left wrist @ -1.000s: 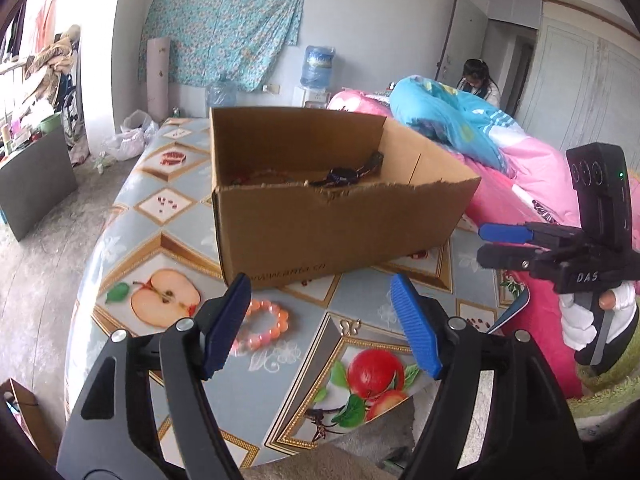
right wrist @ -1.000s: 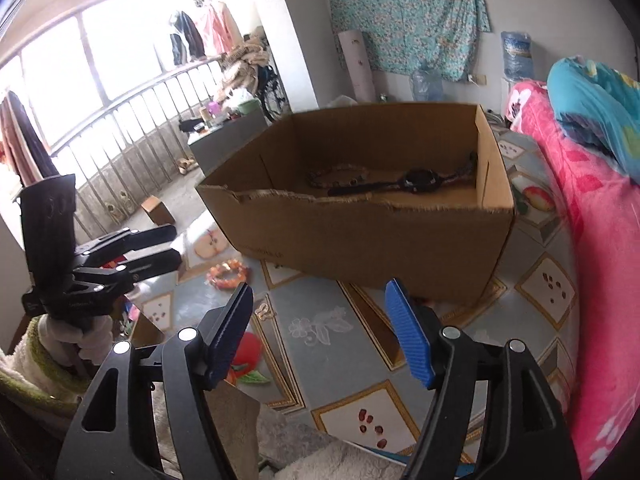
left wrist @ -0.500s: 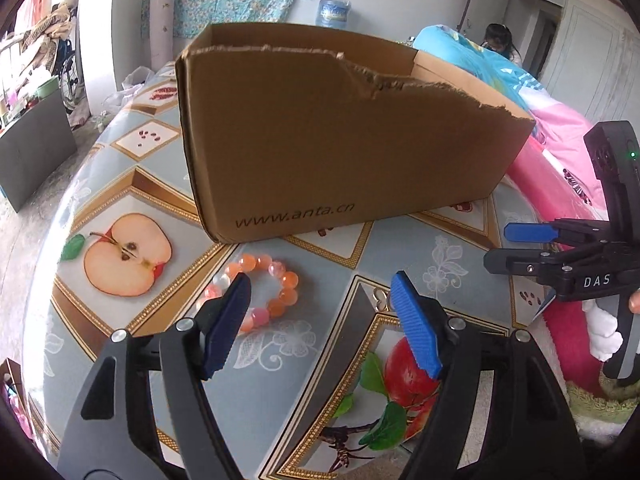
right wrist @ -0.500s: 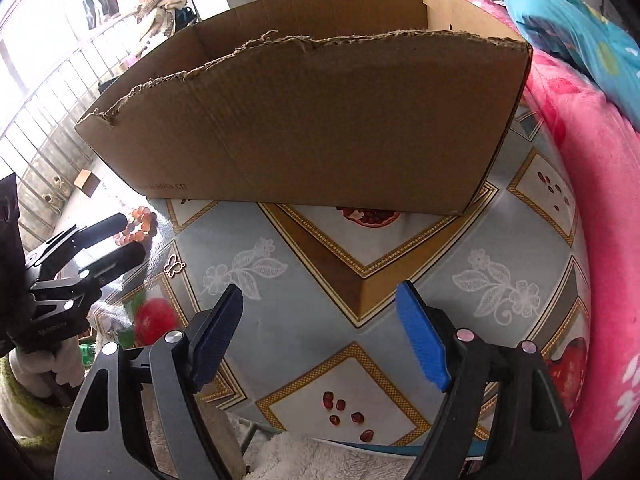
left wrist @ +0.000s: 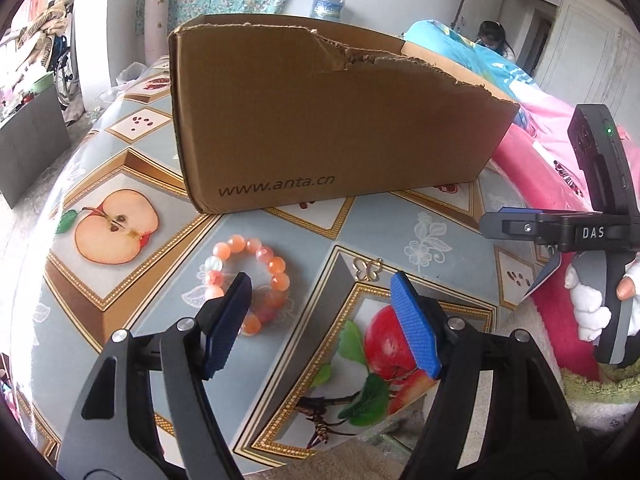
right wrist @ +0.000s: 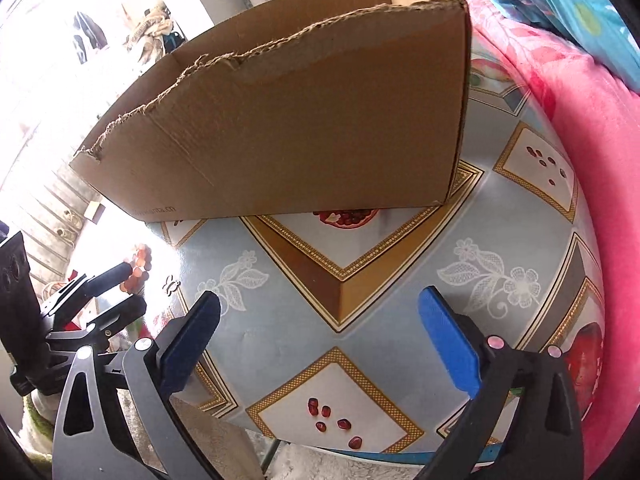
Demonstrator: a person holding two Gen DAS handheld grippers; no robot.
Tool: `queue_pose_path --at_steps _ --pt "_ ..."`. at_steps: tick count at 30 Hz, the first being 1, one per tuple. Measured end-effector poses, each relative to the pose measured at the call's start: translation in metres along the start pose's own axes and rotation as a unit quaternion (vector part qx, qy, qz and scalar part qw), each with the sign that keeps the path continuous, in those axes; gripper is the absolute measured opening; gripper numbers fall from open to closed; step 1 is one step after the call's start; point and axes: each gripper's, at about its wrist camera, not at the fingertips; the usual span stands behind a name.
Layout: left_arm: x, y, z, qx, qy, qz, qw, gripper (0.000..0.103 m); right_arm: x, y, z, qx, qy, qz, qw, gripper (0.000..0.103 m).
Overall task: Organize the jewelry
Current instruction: 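Withdraw both open grippers from the box back over the table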
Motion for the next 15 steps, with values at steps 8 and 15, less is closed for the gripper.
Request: queue_pose_path --at_steps 8,15 --pt "0.005 -0.003 0.002 -0.051 0.04 0.002 0.9979 0.042 0.001 -0.02 -0.052 0.007 -0.126 0.037 0.991 0.083" --pt "0.01 -0.011 -0.012 -0.054 0.03 0.01 0.998 0.019 -0.007 0.0 -0.108 -0.012 -0.237 0.007 0.971 0.056"
Point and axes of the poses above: each gripper's, at about its wrist camera, not at the fingertips, and y roughly the way its jaws point, z to its right, x to its underside, and after that the axes turned 4 degrees about -z, right-handed
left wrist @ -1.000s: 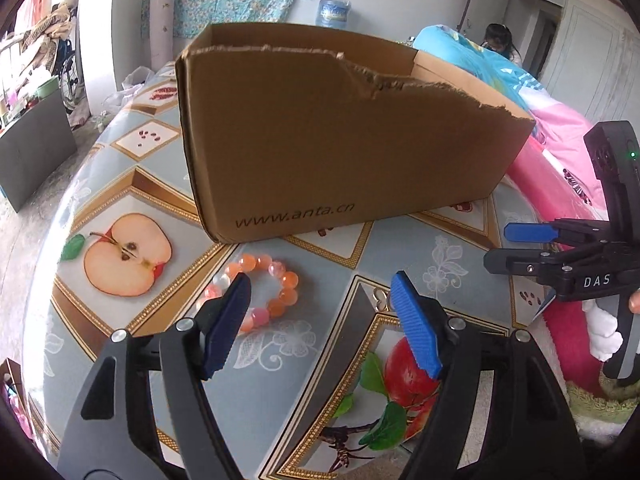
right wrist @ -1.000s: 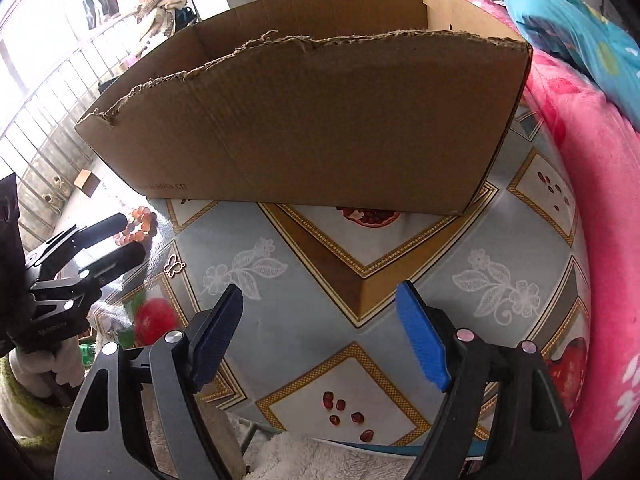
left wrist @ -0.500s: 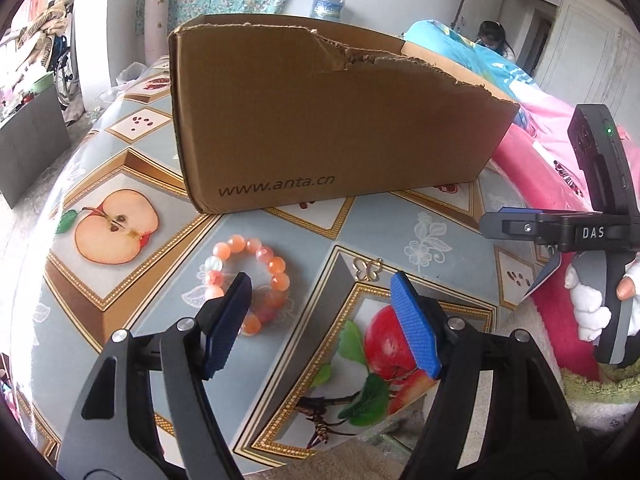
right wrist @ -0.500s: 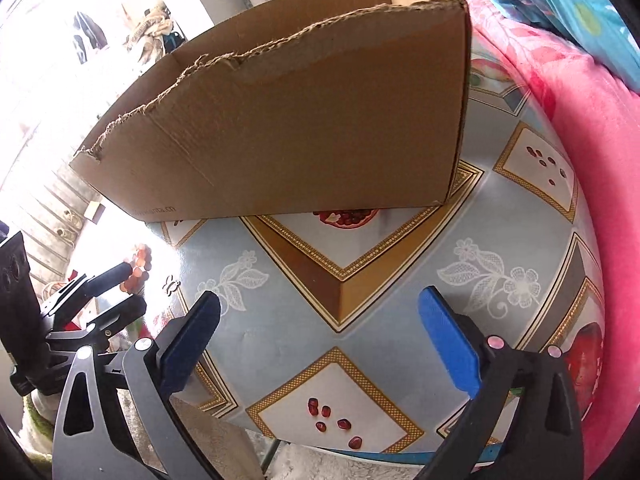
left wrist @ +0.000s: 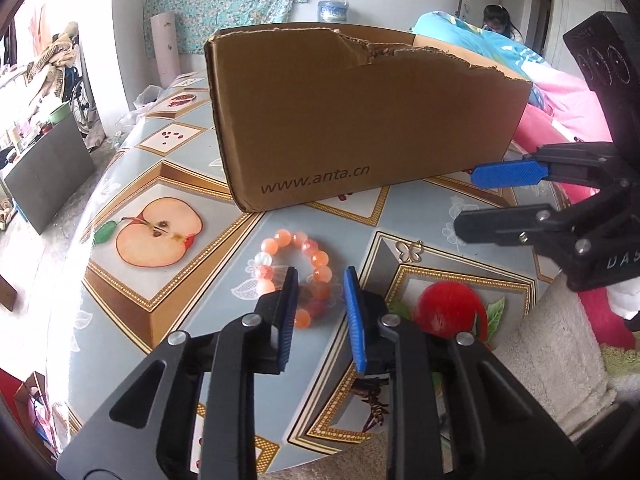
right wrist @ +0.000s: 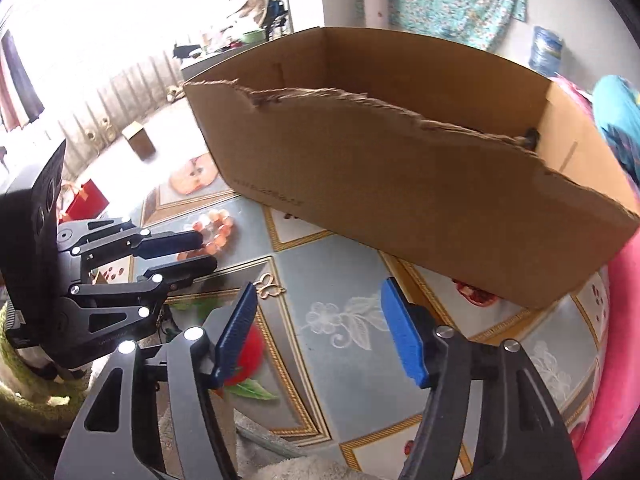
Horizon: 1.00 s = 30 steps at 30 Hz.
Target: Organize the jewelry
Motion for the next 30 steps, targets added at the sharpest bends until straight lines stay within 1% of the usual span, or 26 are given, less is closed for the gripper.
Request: queue_pose_path --at_steps 1,2,3,5,6,9,10,12,13,17,24,30 --pt "0.001 -0.001 -0.003 0.003 -0.004 0.001 1.0 0.017 -0.002 0.004 -0.004 -0.002 -0.013 -0.005 1.0 0.05" --pt "0.002 -0.002 -0.005 0.006 -0.008 0.002 1.0 0.016 -0.004 0.007 -0.009 -0.003 -0.024 -0.009 1.0 0.047" --pt "0.002 -0.003 -0.007 0.008 -0.011 0.003 0.9999 0.015 -0.005 0.01 -0.013 -0.004 -0.032 -0.012 0.999 0.046" --pt "0.003 -0.003 -0.009 0.011 -0.014 0.004 0.9998 0.015 -0.008 0.014 -0.019 -0.01 -0.043 -0.016 0.999 0.039" --pt "0.003 -0.003 -0.009 0.011 -0.015 0.005 0.9998 0.015 -0.012 0.019 -0.02 -0.011 -0.048 -0.016 0.999 0.039" --pt "0.003 -0.003 -0.009 0.012 -0.017 0.006 0.9998 0.015 -0.01 0.029 -0.025 -0.011 -0.058 -0.022 0.998 0.03" --pt "0.003 -0.003 -0.009 0.013 -0.018 0.006 0.9997 0.015 -0.009 0.032 -0.025 -0.009 -0.059 -0.028 0.998 0.024" --pt "0.002 -0.002 -0.008 0.015 -0.018 0.005 0.9997 0.015 -0.007 0.029 -0.024 -0.011 -0.059 -0.026 0.998 0.019" --pt "0.002 -0.002 -0.008 0.016 -0.017 0.005 0.9997 0.015 -0.007 0.028 -0.023 -0.012 -0.057 -0.028 0.998 0.014" --pt "0.002 -0.002 -0.006 0.022 -0.017 0.005 0.9996 0.015 -0.009 0.028 -0.017 -0.004 -0.041 -0.031 0.999 0.012" --pt "-0.001 0.002 0.008 0.04 -0.008 0.005 0.9991 0.015 0.014 0.012 0.018 0.011 0.012 -0.032 0.999 0.013" --pt "-0.006 0.008 0.023 0.062 -0.001 0.005 0.9981 0.015 0.03 -0.001 0.047 0.024 0.063 -0.029 0.997 0.012"
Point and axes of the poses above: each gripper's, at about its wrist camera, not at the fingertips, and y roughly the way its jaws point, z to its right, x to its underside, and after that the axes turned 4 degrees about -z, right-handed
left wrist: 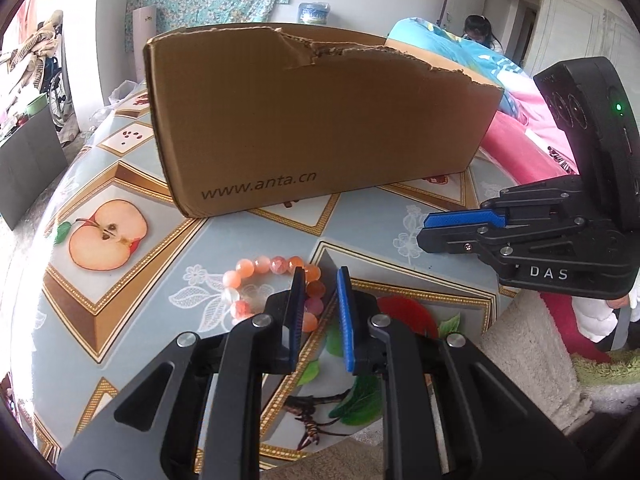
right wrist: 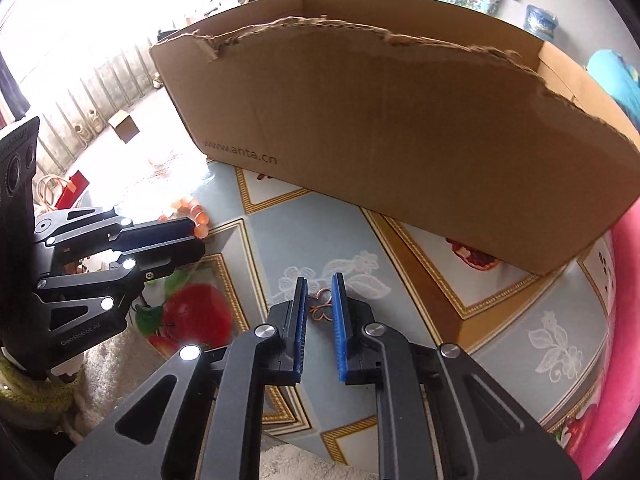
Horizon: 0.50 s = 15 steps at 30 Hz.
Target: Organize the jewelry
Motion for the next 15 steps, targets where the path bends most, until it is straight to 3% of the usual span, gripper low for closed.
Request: queue_pose_path --at_steps 4,8,10,13,15 --pt "-0.003 0.005 0.009 0.013 0.003 0.0 0.9999 0.015 0.003 -0.004 0.016 -0.002 0.033 0.003 0.999 0.012" --pt "-0.004 0.009 0.016 0.012 0.008 0.0 0.9999 0.015 0.004 -0.01 0.037 -0.031 0.082 0.01 0.996 0.013" --pt "-0.004 0.009 0.016 0.012 0.008 0.0 0.9999 0.015 0.004 -0.015 0.046 -0.022 0.093 0.01 0.995 0.016" --pt "-0.004 0.009 0.016 0.012 0.007 0.001 0.9999 0.015 0.002 -0.019 0.056 0.024 0.1 -0.008 0.995 0.051" --pt "-0.004 0.009 0.016 0.013 0.006 0.002 0.9999 0.015 -0.001 -0.019 0.059 0.04 0.103 -0.017 0.994 0.057"
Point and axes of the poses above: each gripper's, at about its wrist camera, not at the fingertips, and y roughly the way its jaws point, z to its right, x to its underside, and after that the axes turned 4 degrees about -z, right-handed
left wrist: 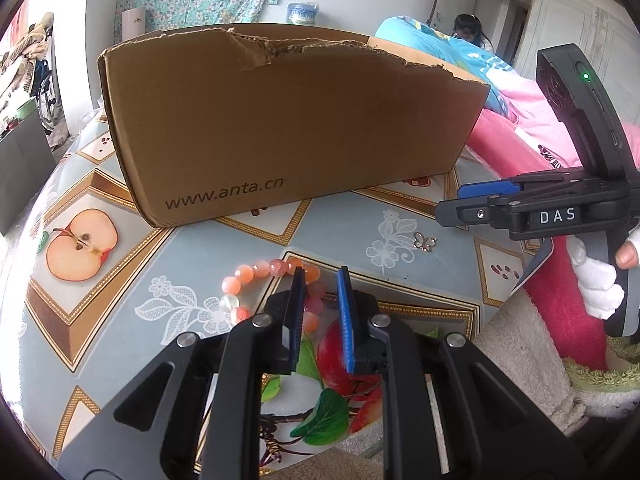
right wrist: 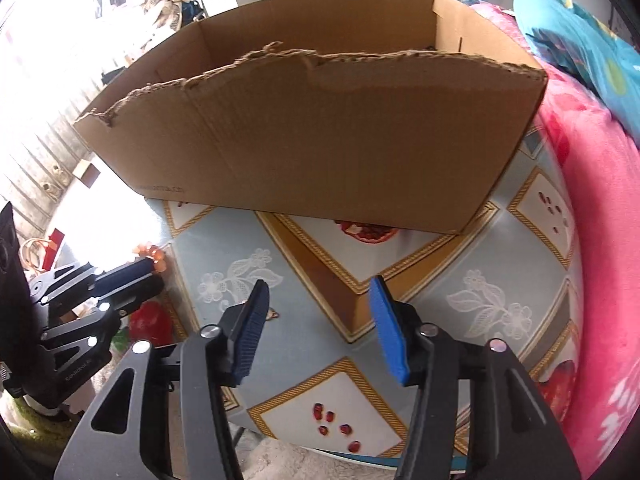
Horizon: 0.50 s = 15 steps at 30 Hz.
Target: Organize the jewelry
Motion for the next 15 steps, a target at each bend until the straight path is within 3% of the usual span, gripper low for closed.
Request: queue_pose_path --at_steps 7,10,11,15 --pt "0.002 -0.002 -0.003 0.006 -0.001 0.002 1.0 0.015 -0.025 0.01 0.015 0.02 0.028 -0.024 0.999 0.089" --pt "0.002 -0.002 -0.004 0.01 -0.005 0.003 0.9999 0.015 -0.03 0.028 0.016 0.012 0.063 -0.054 0.996 0.092" --pt "0.002 -0.002 -0.005 0.012 -0.006 0.003 0.9999 0.015 -0.031 0.027 0.016 0.007 0.063 -0.05 0.997 0.097" --pt "0.003 -0.003 -0.008 0.014 -0.006 0.003 0.9999 0.015 -0.036 0.027 0.017 0.004 0.065 -0.06 0.996 0.097"
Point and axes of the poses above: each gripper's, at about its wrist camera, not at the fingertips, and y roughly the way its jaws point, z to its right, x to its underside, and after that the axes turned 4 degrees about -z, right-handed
